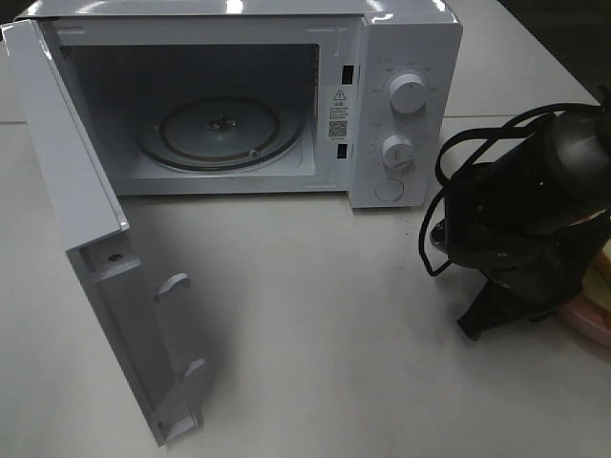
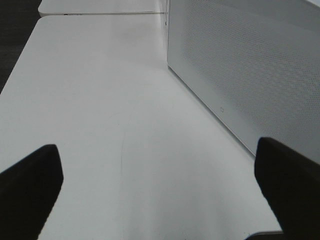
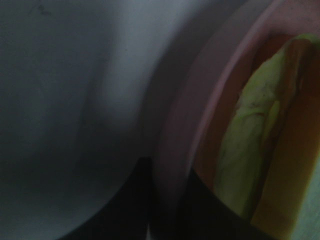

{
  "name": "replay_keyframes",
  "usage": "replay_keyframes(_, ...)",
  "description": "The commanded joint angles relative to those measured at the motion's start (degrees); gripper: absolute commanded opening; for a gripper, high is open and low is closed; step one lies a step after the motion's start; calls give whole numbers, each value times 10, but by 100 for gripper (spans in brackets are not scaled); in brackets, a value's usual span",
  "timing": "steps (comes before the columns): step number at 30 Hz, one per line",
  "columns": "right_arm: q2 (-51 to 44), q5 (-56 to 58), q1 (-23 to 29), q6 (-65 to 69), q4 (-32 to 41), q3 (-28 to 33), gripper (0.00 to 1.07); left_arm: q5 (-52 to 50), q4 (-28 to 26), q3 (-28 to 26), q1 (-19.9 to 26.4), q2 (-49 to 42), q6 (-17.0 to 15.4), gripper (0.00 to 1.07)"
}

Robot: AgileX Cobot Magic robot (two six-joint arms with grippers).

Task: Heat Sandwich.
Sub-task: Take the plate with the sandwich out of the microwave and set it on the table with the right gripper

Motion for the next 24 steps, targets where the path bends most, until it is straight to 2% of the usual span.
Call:
replay_keyframes(1,10,5,-2,7,-17,-1,3,-3,-5,1,1,-17,-3,103)
replay_keyframes(14,11,1,-2,20,-17,-1,11,-3,-5,1,1,-17,-3,103)
replay_keyframes(16,10,2,-2,15,-12,-1,16,-3,-5,1,1,-17,-3,103)
replay_keyframes(18,9,2,-2,-5,5,-1,26,-3,-5,1,1,-17,-3,103)
replay_keyframes(20,7,2,-2,-11,11,-1,29,-3,-5,1,1,-17,-3,103)
replay_keyframes(22,-11,-1,-2,-30,29,-1,42,-3,-5,1,1,-17,-3,103)
replay_keyframes(24,-19,-1,-2,-33,33,-1,46,-3,-5,1,1,-17,-3,103)
